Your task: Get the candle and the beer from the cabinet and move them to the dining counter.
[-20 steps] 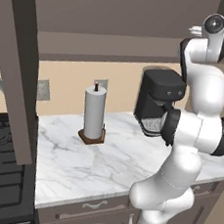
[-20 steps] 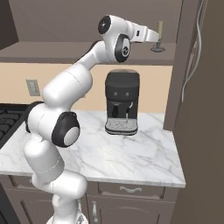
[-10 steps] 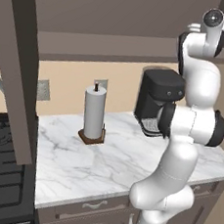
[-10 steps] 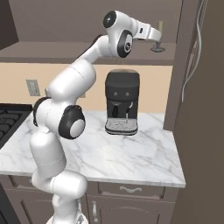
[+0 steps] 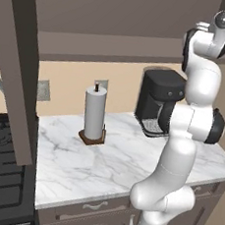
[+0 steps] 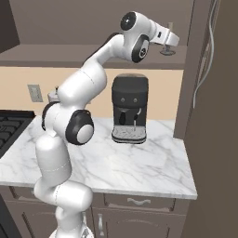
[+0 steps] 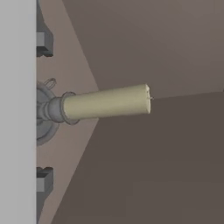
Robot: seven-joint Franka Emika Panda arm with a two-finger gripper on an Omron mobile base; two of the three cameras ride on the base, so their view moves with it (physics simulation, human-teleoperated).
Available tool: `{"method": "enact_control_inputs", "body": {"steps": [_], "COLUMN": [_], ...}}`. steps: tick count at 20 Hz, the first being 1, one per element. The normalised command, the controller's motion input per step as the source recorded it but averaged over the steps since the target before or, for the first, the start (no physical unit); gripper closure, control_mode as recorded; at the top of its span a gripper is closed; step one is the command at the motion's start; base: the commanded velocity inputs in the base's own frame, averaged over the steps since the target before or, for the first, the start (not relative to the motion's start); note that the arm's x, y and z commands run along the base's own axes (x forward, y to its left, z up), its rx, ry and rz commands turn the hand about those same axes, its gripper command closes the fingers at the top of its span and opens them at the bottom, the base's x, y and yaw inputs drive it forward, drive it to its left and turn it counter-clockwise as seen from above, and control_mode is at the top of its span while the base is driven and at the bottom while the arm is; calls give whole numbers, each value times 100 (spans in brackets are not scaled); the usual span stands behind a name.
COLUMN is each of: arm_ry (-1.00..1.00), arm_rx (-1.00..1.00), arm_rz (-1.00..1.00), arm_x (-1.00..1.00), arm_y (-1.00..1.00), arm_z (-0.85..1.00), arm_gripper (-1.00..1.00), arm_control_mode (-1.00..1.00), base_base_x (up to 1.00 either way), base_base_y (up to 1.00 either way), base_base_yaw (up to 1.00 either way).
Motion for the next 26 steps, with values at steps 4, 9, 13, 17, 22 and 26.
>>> {"method": "enact_control_inputs", "body": {"steps": [4,9,13,17,22,26], "arm_ry": [0,4,9,5,0,0], "arm_rx": [0,0,0,0,0,0], "arm_rz": [0,0,0,0,0,0], "arm_x": [0,11,22,18,6,0], "arm_y": [0,0,0,0,-15,-16], "arm_z": [0,0,0,0,0,0], "arm_gripper": [-100,-100,-100,-100,-100,-100], "arm_control_mode": [-100,-100,-100,-100,-100,-100], "base_base_x": [0,0,0,0,0,0], "base_base_y": [0,0,0,0,0,0], "base_base_yaw": [0,0,0,0,0,0]}}
